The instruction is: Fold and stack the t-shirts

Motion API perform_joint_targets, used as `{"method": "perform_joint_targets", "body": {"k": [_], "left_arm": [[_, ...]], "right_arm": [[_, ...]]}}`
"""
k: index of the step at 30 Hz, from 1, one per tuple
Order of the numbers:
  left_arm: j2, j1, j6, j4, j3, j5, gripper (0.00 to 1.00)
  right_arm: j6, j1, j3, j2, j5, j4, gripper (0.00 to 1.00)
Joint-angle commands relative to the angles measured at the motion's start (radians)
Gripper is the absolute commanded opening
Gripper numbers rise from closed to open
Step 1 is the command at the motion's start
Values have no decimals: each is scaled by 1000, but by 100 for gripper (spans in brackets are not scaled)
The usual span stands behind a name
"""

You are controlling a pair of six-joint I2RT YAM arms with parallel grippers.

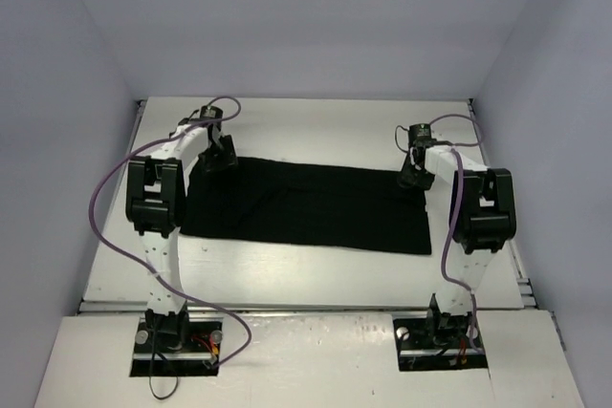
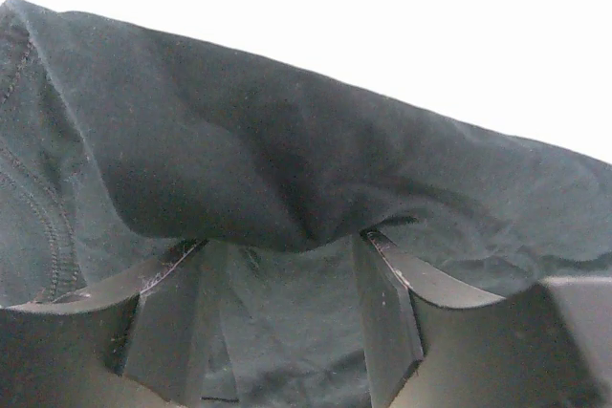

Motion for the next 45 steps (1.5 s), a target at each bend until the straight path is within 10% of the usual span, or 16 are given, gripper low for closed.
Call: {"method": "perform_joint_targets", "body": {"k": [1, 19, 29, 35, 45], "left_arm": [[81, 22, 28, 43, 126, -42, 49], [53, 101, 42, 40, 276, 90, 55], [-327, -260, 333, 38, -54, -225, 57], [-342, -471, 368, 87, -203, -419, 20], [-208, -497, 446, 95, -157, -484, 18]], "right_arm": [[-39, -16, 85, 103, -5, 31, 40], [-116, -41, 72, -37, 40, 28, 42], [-121, 18, 83, -243, -34, 25, 44], [-106, 20, 0, -325, -78, 25, 44], [-92, 20, -98, -383, -106, 27, 44]]}}
